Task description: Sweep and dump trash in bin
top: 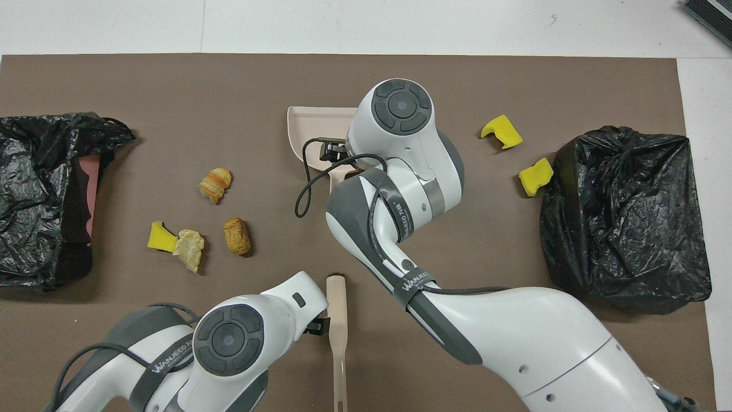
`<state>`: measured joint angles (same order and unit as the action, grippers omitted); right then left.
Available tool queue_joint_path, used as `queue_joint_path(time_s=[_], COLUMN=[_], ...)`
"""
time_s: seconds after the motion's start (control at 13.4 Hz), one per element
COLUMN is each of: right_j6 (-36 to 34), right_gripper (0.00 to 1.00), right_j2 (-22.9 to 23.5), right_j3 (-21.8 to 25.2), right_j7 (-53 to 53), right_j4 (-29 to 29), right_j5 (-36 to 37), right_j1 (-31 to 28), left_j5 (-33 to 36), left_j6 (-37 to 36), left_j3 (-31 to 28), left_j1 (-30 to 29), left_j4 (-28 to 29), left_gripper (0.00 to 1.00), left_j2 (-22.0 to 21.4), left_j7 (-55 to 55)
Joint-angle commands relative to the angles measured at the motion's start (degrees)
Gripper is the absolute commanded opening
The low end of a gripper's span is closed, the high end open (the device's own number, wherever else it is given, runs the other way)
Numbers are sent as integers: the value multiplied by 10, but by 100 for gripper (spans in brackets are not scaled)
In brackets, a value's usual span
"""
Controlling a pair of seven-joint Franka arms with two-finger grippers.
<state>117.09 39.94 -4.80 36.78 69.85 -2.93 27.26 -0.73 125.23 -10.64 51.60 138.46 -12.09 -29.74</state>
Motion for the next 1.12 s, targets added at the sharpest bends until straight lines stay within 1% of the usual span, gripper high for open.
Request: queue_joint_path(time_s=[0.0,0.37,0.45,0.6,0.67,0.82,0.9,1.05], right_j6=[-7,-7,-7,-26,-31,-33,-34,-41], right_gripper=[100,100,97,96,96,96,91,85], right_j2=[14,6,2,-4,-6,-14,-16,-14], right_j3=[-10,-10,-10,-12,-12,-13,-14,-20], right_j7=[9,8,5,-38,-45,-55,-61,-60], right_j4=[-17,5,11,19,20,35,38,40], right_j5=[-5,-29,-29,-18,-17,-16,-17,-17], right_j1=[-4,-5,-5,-2,-2,-1,-1,2], left_j5=[3,3,2,2,2,2,2,-3], left_j6=[26,43,50,70,69,68,69,67], left_j3=[-7,-7,-7,-7,-7,-5,-5,-3], left_j1=[27,55,67,93,103,137,152,157], left_j4=[12,11,11,11,12,34,44,52], left_gripper=[100,100,100,100,100,100,100,100], left_j2=[7,8,16,32,37,32,30,28], left_j7=[-18,-48,-58,-92,-99,-143,-158,-194])
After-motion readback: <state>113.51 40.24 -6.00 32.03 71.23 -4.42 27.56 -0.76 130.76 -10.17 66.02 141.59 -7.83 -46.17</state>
